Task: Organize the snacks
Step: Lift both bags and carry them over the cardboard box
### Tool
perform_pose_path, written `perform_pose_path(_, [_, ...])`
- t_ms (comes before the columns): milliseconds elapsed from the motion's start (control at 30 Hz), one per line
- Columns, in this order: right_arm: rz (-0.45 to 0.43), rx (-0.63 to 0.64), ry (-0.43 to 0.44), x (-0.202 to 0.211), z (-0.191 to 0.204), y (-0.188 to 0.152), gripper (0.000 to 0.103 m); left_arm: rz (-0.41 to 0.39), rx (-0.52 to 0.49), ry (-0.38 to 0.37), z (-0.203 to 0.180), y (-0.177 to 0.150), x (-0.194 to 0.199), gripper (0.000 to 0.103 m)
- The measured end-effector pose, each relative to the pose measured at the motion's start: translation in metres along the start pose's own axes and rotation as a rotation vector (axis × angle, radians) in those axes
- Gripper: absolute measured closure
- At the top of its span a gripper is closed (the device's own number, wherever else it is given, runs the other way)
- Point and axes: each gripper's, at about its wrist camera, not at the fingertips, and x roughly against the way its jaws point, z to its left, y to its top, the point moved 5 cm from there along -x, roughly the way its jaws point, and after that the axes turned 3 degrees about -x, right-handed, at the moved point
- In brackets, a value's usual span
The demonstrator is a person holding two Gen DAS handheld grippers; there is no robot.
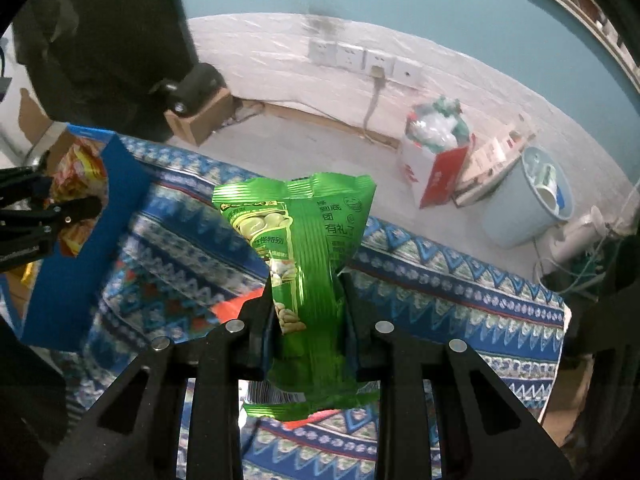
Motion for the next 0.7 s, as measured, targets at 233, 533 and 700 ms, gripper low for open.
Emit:
perform_pose_path(233, [-0.024, 0.043, 0.041, 0.007, 0.039, 0.010, 0.078, -0.045, 0.052, 0.001, 0.025, -0.012, 0.030, 0.062])
perform_pose_path(533, [-0.033, 0.108, 0.100, 0.010, 0.091, 0.020, 0.078, -0.053, 0.097, 0.038, 0.063, -0.030, 0.040, 0.062])
perform_pose_path(700, [-0.030, 0.141, 0.125, 0.009, 0.118, 0.025, 0.078, -0.033, 0.130, 0.042, 0.083, -0.045, 0.034, 0.062])
